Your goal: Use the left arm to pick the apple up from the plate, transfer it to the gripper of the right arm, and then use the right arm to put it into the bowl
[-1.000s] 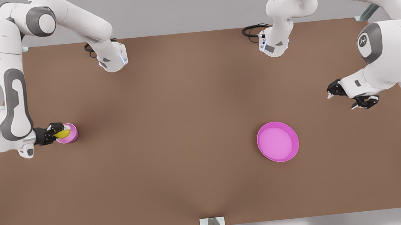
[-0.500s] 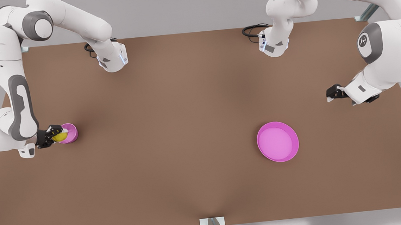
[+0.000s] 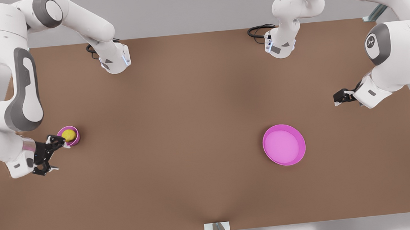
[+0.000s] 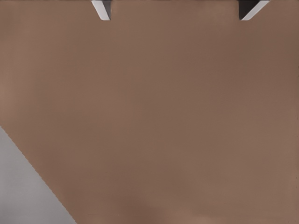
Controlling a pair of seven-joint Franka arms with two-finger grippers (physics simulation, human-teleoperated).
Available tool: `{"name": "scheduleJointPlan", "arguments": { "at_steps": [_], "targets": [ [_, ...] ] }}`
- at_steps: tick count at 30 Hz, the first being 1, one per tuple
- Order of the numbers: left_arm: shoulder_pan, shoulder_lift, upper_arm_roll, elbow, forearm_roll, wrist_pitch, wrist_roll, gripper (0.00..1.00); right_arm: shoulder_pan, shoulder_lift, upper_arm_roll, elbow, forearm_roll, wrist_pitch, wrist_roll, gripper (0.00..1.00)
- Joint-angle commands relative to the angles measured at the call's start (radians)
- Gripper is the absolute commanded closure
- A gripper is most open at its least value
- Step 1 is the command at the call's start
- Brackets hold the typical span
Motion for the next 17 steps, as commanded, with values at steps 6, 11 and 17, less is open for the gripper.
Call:
{"name": "scheduleJointPlan", "arguments": {
  "at_steps": [6,11,17],
  "targets": [
    [-0.006,0.009,0.0,0.014,0.003,-0.001,-0.112,0.0,0.645,-0.384,-0.673,-0.177,0.033,-0.144,1.053,0.0],
    [-0.006,0.009,0.0,0.014,0.003,-0.001,-0.112,0.0,0.587,-0.299,-0.656,-0.067,0.096,-0.19,1.19,0.0],
    [-0.006,0.01,0.0,0.014,0.003,-0.001,-0.112,0.0,0.654,-0.269,-0.701,-0.009,0.094,-0.196,1.196,0.0]
  ]
}}
